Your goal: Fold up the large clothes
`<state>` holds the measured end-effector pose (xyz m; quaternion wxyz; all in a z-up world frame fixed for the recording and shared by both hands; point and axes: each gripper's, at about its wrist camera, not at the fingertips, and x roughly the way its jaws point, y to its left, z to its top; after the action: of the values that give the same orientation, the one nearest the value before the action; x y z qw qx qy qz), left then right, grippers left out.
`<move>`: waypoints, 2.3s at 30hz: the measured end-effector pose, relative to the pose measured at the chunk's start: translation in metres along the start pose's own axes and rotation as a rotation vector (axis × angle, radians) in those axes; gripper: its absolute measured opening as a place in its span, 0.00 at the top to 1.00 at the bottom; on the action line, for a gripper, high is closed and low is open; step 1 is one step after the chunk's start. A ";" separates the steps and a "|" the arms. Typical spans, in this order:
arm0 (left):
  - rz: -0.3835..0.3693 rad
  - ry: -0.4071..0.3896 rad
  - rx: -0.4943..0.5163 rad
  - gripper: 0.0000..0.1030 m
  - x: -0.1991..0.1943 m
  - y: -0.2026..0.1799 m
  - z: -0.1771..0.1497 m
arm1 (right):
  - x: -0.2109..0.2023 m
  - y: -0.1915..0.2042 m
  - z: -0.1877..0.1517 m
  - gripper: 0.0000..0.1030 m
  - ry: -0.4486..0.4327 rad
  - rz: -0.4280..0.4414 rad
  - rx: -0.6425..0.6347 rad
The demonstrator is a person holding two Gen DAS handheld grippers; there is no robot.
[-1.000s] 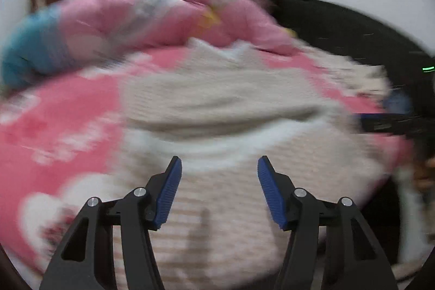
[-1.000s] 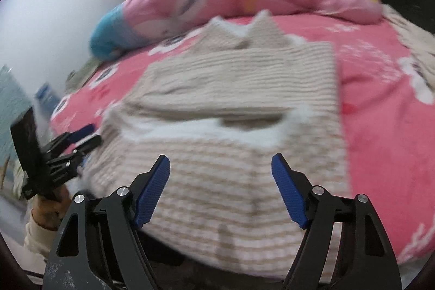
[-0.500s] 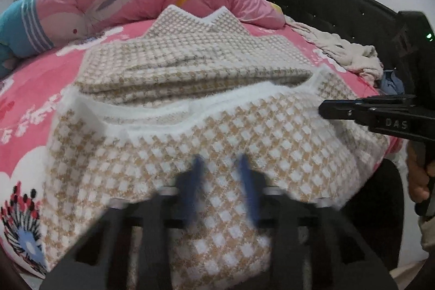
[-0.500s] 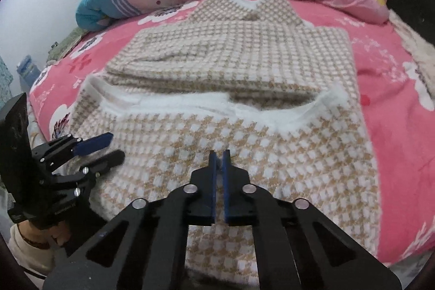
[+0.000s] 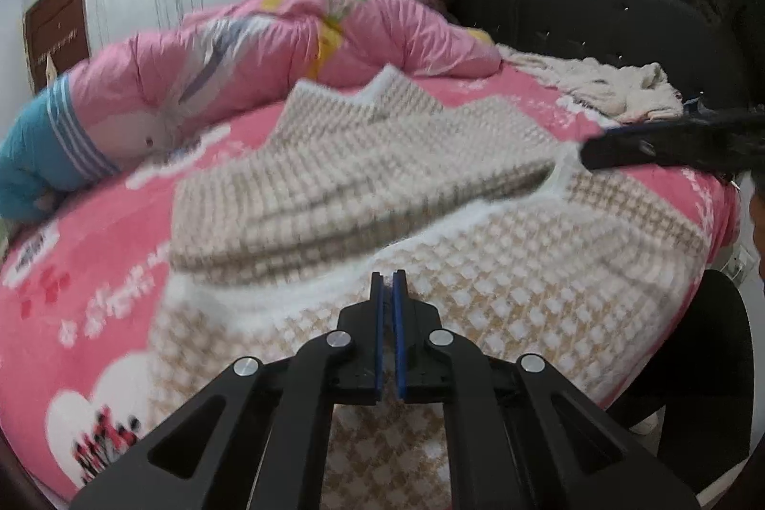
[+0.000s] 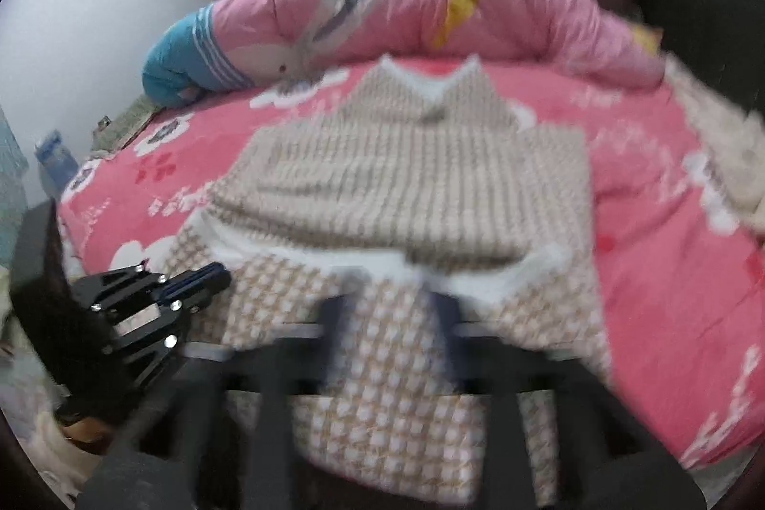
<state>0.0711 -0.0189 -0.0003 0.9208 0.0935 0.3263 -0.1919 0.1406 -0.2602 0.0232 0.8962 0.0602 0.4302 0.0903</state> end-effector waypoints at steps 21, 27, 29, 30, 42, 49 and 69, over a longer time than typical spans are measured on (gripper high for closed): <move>0.034 0.058 0.004 0.93 0.034 0.008 0.006 | 0.049 -0.005 -0.019 0.99 0.040 -0.068 -0.013; 0.022 -0.032 -0.111 0.61 -0.007 0.042 -0.004 | 0.046 -0.005 -0.026 0.99 0.034 -0.067 -0.009; 0.081 -0.055 -0.122 0.56 -0.015 0.054 -0.001 | 0.047 -0.006 -0.029 0.99 0.038 -0.058 -0.004; 0.121 -0.049 -0.127 0.55 -0.015 0.061 -0.001 | 0.048 -0.007 -0.030 0.99 0.039 -0.057 -0.004; 0.260 -0.075 -0.205 0.92 -0.019 0.105 0.009 | 0.011 0.011 -0.012 1.00 -0.112 -0.120 -0.072; 0.249 0.134 -0.297 0.85 0.035 0.132 -0.012 | 0.071 0.008 -0.024 1.00 0.010 -0.133 -0.100; 0.019 0.099 -0.325 0.74 0.039 0.080 -0.014 | -0.016 -0.067 -0.015 0.47 -0.144 -0.125 0.102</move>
<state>0.1240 0.0462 -0.0316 0.9084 -0.0443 0.3970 -0.1233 0.1264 -0.3286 0.0138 0.9244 0.0849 0.3719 0.0076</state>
